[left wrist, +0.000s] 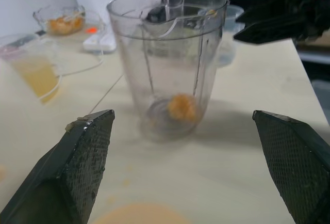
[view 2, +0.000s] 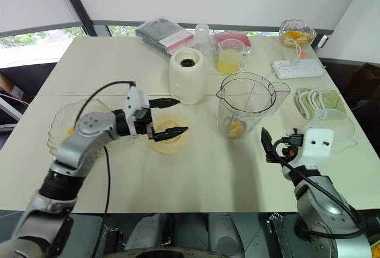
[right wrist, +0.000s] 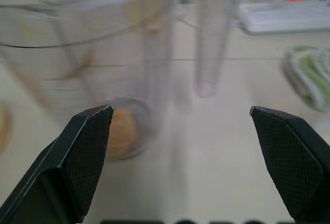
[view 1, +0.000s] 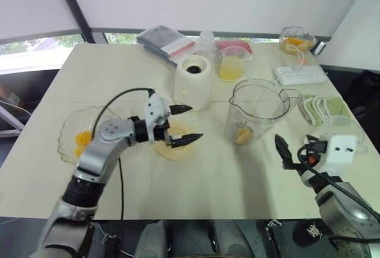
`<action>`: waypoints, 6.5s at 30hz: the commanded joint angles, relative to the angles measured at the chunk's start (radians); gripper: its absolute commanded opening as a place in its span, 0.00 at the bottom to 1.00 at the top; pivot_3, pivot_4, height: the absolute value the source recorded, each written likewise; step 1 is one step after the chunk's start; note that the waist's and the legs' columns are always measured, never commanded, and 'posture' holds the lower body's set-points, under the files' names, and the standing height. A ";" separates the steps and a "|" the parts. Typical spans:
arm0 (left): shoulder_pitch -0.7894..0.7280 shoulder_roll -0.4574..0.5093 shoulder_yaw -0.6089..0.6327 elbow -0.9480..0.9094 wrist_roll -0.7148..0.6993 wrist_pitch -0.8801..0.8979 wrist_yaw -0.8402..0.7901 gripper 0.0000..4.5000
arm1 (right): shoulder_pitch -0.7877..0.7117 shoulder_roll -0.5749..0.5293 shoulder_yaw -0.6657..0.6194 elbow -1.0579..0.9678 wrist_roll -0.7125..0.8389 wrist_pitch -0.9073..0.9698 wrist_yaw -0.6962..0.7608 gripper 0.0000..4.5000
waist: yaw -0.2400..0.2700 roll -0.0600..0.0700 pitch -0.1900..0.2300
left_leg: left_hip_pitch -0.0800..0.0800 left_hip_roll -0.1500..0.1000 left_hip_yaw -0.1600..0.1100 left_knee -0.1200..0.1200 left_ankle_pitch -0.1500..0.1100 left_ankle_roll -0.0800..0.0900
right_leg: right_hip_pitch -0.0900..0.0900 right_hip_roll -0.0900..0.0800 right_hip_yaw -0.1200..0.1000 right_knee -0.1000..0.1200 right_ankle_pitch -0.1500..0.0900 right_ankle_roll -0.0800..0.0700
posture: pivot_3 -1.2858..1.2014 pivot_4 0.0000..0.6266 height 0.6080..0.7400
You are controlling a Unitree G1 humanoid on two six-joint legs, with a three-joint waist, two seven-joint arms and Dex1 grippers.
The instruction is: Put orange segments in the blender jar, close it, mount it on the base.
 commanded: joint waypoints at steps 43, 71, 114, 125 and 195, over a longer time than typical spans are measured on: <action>-0.633 -0.144 -0.272 1.163 0.578 -0.456 -0.481 1.00 | -0.031 -0.307 0.195 -0.176 0.310 -0.007 0.087 0.99 | 0.032 -0.013 0.005 | -0.012 -0.002 -0.005 0.003 0.000 0.000 | -0.005 0.000 -0.008 -0.003 0.002 0.004 | 0.52 0.24 1.00; -0.659 -0.245 -0.259 1.189 0.620 -0.387 -0.471 1.00 | 0.005 -0.273 0.229 -0.206 0.237 -0.009 0.041 0.99 | 0.047 -0.012 0.005 | -0.016 -0.001 -0.005 0.018 -0.002 0.004 | -0.004 0.000 -0.010 0.002 0.005 0.006 | 0.52 0.24 1.00; -0.639 -0.244 -0.251 1.176 0.680 -0.337 -0.388 0.05 | 0.006 -0.290 0.239 -0.196 0.173 -0.005 0.042 1.00 | 0.043 -0.013 0.001 | -0.012 -0.002 -0.005 0.018 -0.002 0.004 | -0.004 0.000 -0.010 0.011 0.005 0.006 | 0.52 0.24 1.00; -0.858 -0.164 -0.168 1.195 0.615 -0.341 -0.490 0.05 | 0.007 -0.257 0.247 -0.132 0.119 -0.039 0.087 1.00 | 0.047 -0.014 0.002 | -0.014 -0.003 -0.005 0.019 -0.002 0.004 | -0.005 0.000 -0.010 0.010 0.005 0.006 | 0.52 0.24 1.00; -1.302 -0.609 -0.082 1.451 0.694 -0.287 -0.189 0.05 | -0.293 -0.159 0.056 0.729 -0.376 -0.467 0.089 1.00 | 0.043 -0.014 0.003 | -0.014 -0.005 -0.004 0.018 -0.002 0.004 | -0.006 0.002 -0.007 0.010 0.004 0.007 | 0.52 0.24 1.00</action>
